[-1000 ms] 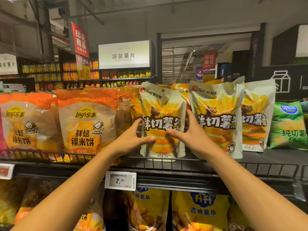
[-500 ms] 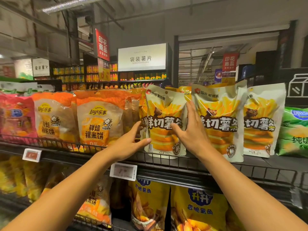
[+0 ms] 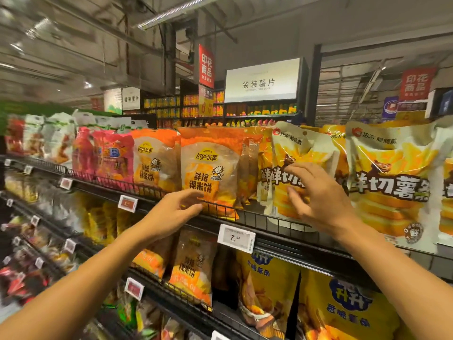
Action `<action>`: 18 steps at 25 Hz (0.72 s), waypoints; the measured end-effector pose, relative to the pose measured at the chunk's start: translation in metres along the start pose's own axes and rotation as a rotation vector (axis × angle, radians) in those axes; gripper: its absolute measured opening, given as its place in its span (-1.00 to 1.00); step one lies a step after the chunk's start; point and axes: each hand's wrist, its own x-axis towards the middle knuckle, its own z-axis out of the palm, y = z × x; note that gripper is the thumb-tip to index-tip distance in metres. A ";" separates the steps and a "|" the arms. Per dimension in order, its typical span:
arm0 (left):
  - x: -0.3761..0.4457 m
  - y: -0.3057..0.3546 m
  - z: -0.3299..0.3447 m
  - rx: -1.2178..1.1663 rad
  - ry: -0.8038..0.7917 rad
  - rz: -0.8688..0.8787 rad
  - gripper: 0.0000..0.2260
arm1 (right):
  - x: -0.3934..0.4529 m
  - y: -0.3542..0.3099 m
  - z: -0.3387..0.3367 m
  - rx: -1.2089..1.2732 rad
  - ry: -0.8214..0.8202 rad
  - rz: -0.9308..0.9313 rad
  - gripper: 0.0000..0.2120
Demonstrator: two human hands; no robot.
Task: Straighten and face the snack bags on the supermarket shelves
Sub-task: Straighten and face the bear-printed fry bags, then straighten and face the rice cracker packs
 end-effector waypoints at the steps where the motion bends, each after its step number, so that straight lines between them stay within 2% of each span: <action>1: -0.002 -0.008 -0.009 -0.019 0.002 -0.026 -0.82 | 0.003 -0.007 0.005 0.034 -0.029 0.001 -0.62; 4: -0.002 -0.036 -0.032 -0.027 -0.004 -0.104 -0.85 | 0.019 -0.028 0.026 0.138 -0.201 0.091 -0.58; 7: 0.008 -0.061 -0.049 0.056 0.042 -0.101 -0.87 | 0.042 -0.045 0.057 0.281 -0.385 0.411 -0.32; 10: 0.027 -0.075 -0.057 0.008 0.092 -0.082 -0.69 | 0.057 -0.056 0.088 0.418 -0.491 0.633 -0.03; 13: 0.048 -0.087 -0.054 -0.090 0.012 -0.099 -0.52 | 0.069 -0.063 0.108 0.462 -0.523 0.730 0.16; 16: 0.066 -0.094 -0.045 -0.129 -0.117 -0.140 -0.36 | 0.074 -0.067 0.115 0.499 -0.487 0.747 0.09; 18: 0.075 -0.098 -0.040 -0.135 -0.191 -0.129 -0.32 | 0.075 -0.073 0.118 0.504 -0.483 0.758 0.03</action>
